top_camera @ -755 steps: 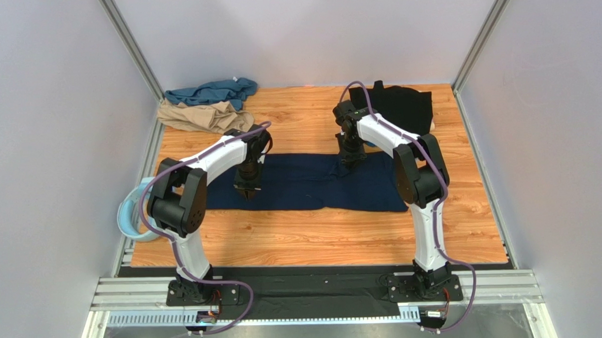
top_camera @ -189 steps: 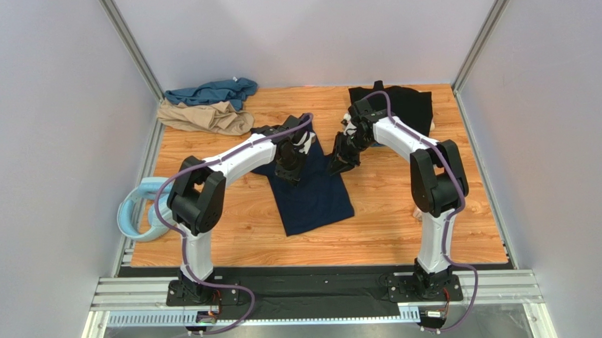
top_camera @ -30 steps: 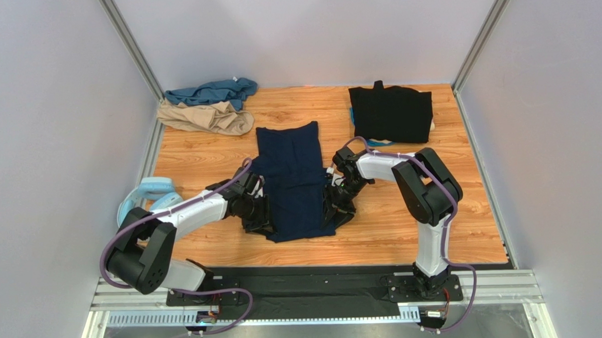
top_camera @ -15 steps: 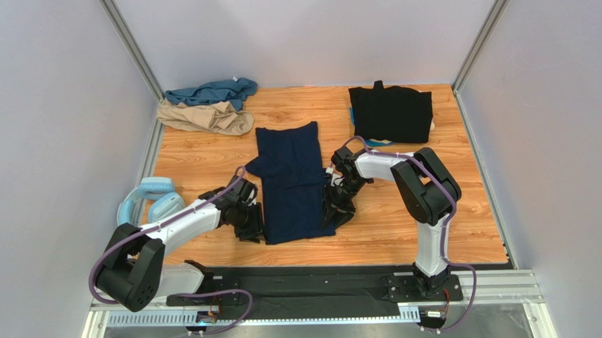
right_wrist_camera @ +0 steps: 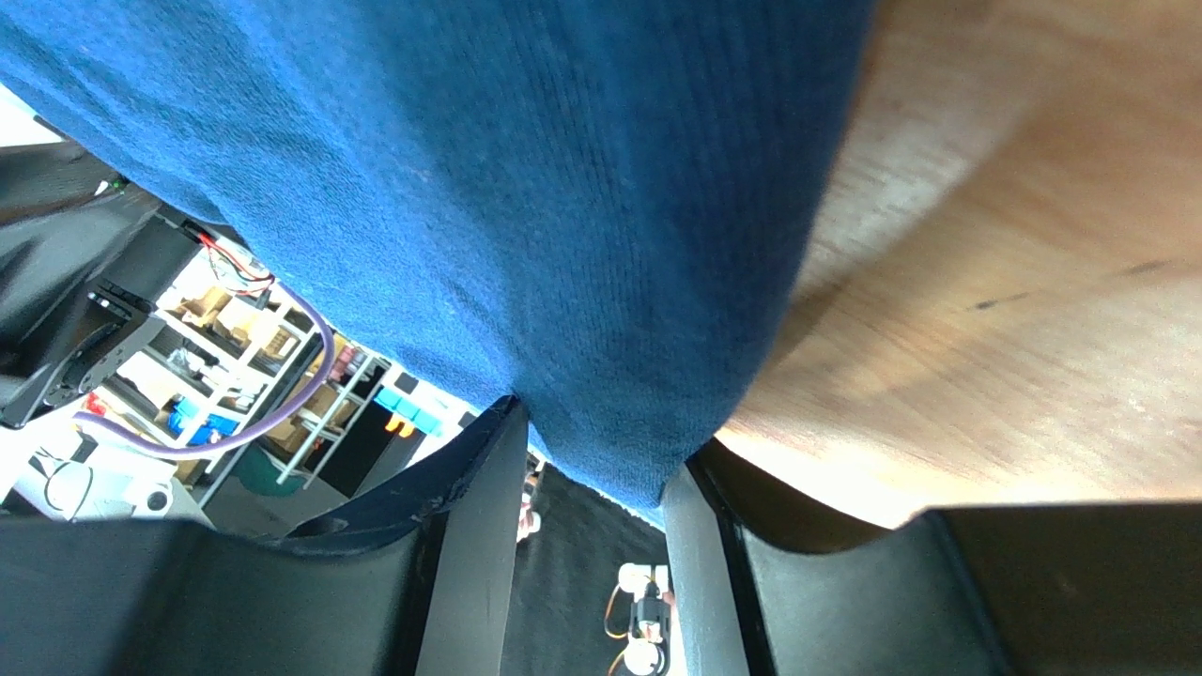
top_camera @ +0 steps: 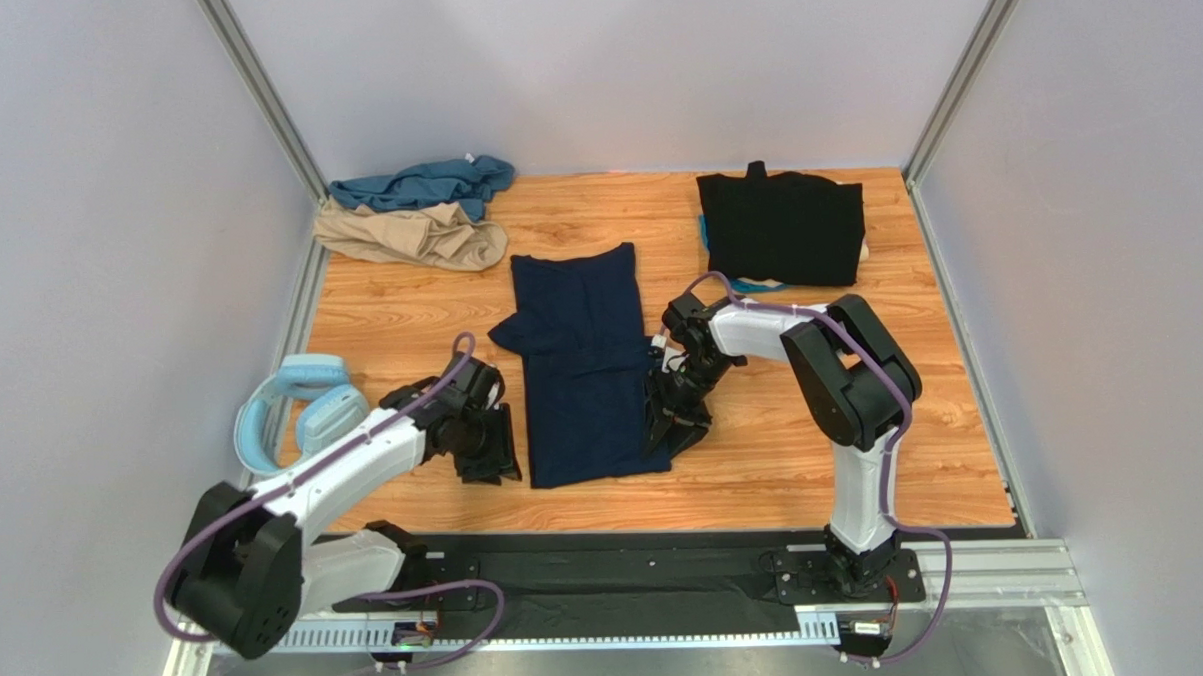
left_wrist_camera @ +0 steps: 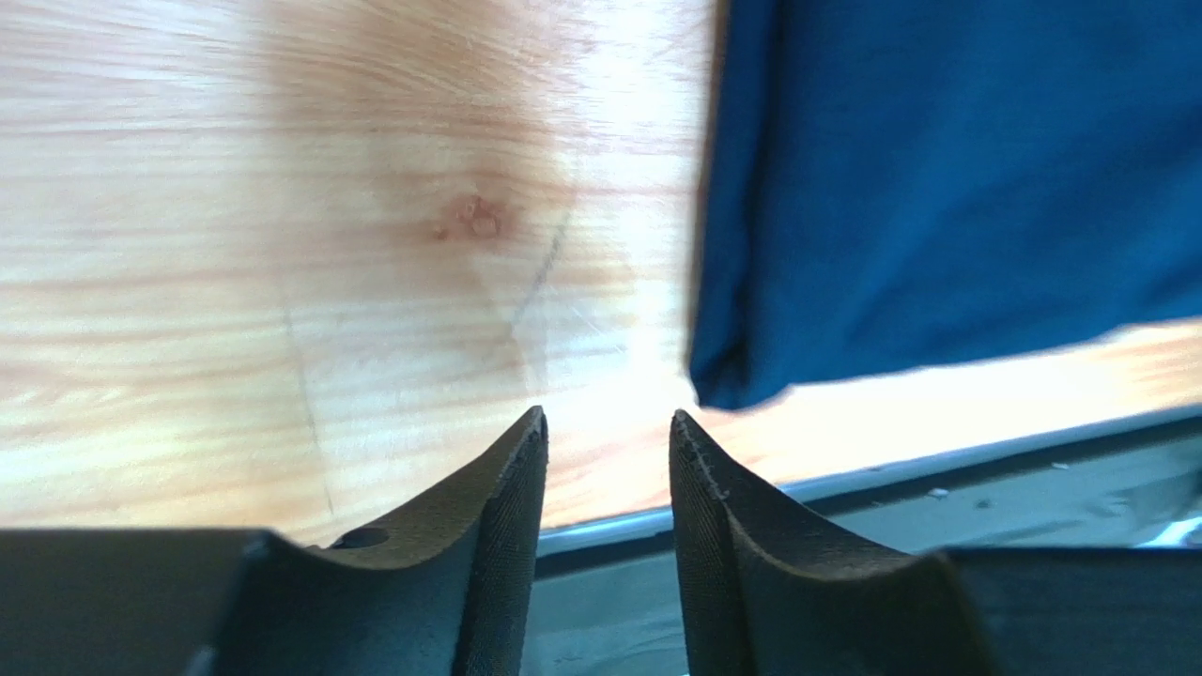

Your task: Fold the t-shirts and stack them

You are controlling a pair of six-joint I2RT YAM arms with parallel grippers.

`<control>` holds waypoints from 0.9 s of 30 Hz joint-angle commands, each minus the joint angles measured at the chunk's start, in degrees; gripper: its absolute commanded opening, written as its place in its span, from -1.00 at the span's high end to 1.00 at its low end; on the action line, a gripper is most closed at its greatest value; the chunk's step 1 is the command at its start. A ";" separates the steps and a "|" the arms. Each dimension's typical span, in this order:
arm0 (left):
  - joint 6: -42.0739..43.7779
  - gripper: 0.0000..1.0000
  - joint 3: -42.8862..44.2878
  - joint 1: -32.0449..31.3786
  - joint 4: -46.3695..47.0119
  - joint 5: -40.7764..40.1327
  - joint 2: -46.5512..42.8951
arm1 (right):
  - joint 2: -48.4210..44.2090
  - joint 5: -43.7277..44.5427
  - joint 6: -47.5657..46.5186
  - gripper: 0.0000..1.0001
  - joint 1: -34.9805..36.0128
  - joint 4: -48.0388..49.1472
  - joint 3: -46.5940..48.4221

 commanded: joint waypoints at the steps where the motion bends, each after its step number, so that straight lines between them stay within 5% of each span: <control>1: -2.35 0.07 0.06 0.05 -1.39 -3.39 -9.97 | 0.32 7.92 -3.05 0.09 0.09 -0.30 -1.53; 27: -2.79 0.04 -0.03 6.73 3.11 8.82 -2.17 | -0.82 9.41 -2.62 0.10 0.00 0.31 -1.97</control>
